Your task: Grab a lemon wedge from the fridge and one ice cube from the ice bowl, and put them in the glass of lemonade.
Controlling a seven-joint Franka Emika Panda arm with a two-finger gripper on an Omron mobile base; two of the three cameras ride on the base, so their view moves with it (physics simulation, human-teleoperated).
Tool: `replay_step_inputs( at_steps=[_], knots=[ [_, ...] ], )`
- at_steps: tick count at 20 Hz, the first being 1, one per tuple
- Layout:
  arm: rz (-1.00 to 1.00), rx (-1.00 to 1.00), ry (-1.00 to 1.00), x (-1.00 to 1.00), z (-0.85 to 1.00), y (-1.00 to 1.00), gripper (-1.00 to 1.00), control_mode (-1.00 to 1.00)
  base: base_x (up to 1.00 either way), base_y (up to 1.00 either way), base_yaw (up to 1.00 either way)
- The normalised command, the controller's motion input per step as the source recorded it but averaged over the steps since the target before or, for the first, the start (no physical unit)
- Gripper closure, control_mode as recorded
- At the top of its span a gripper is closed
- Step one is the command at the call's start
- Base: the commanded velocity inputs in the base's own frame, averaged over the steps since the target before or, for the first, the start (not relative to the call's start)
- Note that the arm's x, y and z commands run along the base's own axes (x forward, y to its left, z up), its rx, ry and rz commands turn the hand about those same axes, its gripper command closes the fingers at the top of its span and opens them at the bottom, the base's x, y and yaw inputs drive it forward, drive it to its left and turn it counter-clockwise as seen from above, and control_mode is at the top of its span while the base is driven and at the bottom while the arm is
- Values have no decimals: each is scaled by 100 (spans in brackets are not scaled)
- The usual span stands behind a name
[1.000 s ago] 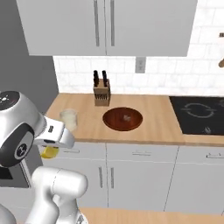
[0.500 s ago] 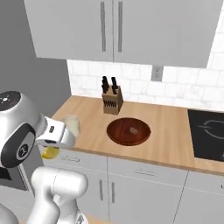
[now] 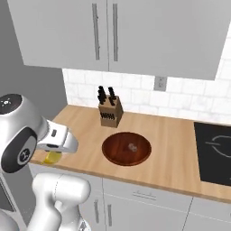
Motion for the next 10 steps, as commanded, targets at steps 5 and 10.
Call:
replay_step_inputs(
  at_steps=[5,10],
  knots=[
    [0,0,0,0,0,0,100,100,86,0,-3],
    [0,0,0,0,0,0,100,100,23,-5,0]
  ],
)
